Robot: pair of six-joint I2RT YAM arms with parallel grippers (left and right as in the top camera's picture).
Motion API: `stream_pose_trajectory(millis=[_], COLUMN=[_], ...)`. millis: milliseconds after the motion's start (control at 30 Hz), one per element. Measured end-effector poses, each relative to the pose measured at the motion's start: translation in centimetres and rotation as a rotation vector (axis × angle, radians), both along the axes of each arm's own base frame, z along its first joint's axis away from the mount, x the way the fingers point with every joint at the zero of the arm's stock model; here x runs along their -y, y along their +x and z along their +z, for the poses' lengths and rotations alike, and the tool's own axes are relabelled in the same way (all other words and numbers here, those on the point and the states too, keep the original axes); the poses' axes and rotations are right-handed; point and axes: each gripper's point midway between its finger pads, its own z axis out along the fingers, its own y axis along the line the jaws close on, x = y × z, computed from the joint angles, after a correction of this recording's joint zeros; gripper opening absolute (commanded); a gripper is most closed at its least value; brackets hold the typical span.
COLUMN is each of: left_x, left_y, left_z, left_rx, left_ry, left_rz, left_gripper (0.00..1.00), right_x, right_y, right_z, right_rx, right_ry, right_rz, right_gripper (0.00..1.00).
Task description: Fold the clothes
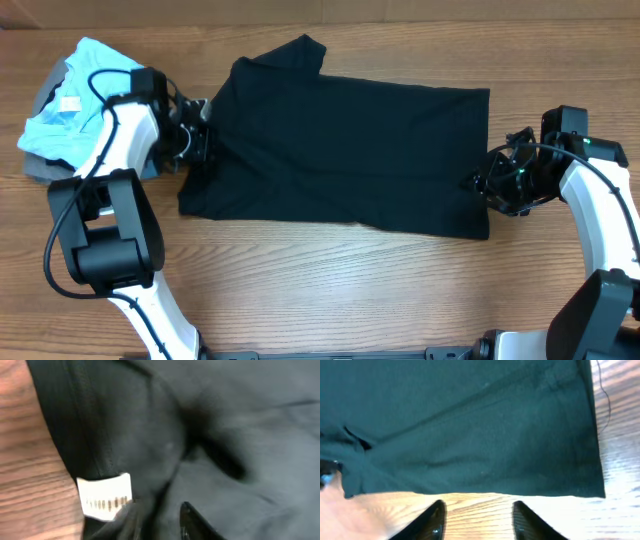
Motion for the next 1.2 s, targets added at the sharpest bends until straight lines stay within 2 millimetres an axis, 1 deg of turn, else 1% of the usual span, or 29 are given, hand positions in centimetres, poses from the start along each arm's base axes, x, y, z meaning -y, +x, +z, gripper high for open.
stream_pose_trajectory(millis=[33,100,167,300,333,367,467,533,633,700,800,900,933,1000,1067,1100,1200], left_x=[-0.1,-0.2,-0.5,-1.2,-1.7,-2.1,-3.5,-4.2,-4.2,-3.9,-2.8,-2.2,-2.0,-1.8,-1.7,-1.6,-1.4], left_y=[-0.2,-0.6,-0.2,-0.3,-0.3,-0.3,-0.5,-1.2,-2.5,-2.6,-2.6,-2.7,-2.7,-2.9,-3.0,-3.1,-3.7], left_z=[-0.8,-2.1,-2.2,-2.3,-2.3,-2.3,-2.1,-2.0,-1.7,-0.9,0.8,2.7,3.4,4.3,5.4,5.8,6.6], left_rx=[0.003,0.007,0.042,0.072,0.070,0.066,0.046,0.011,-0.054,-0.073,-0.096,-0.116,-0.123,-0.136,-0.145,-0.152,-0.177], left_ry=[0.007,0.020,0.036,0.087,0.116,0.137,0.177,0.173,0.131,0.089,0.027,-0.011,-0.023,-0.035,-0.043,-0.048,-0.056], left_rz=[0.003,0.012,0.026,0.060,0.083,0.104,0.173,0.200,0.197,0.181,0.147,0.126,0.118,0.113,0.107,0.104,0.094], left_gripper=[0.06,0.04,0.04,0.04,0.05,0.07,0.12,0.18,0.24,0.25,0.26,0.27,0.28,0.31,0.31,0.31,0.30], right_x=[0.0,0.1,0.1,0.2,0.2,0.3,0.7,1.1,1.6,1.8,2.3,2.9,3.2,3.4,3.5,3.5,3.2], right_y=[0.0,0.0,0.0,0.0,0.0,0.0,0.1,0.2,0.5,1.0,1.4,1.5,1.2,0.6,0.2,-0.1,-1.3], right_z=[0.0,0.0,-0.1,-0.1,-0.1,-0.1,-0.3,-0.4,-0.5,-0.5,-0.5,-0.9,-1.3,-2.2,-3.0,-3.8,-5.5], right_rx=[-0.002,-0.006,-0.006,-0.006,-0.005,-0.007,-0.006,-0.002,0.009,0.025,0.044,0.046,0.034,0.006,-0.019,-0.043,-0.110], right_ry=[-0.002,-0.004,-0.005,-0.012,-0.012,-0.017,-0.043,-0.065,-0.091,-0.104,-0.122,-0.130,-0.131,-0.129,-0.126,-0.123,-0.111], right_rz=[-0.003,-0.009,-0.010,-0.013,-0.013,-0.014,-0.015,-0.018,-0.024,-0.028,-0.037,-0.055,-0.065,-0.074,-0.078,-0.083,-0.089], right_gripper=[0.37,0.36,0.36,0.36,0.37,0.38,0.46,0.49,0.52,0.55,0.55,0.55,0.55,0.55,0.47,0.45,0.45])
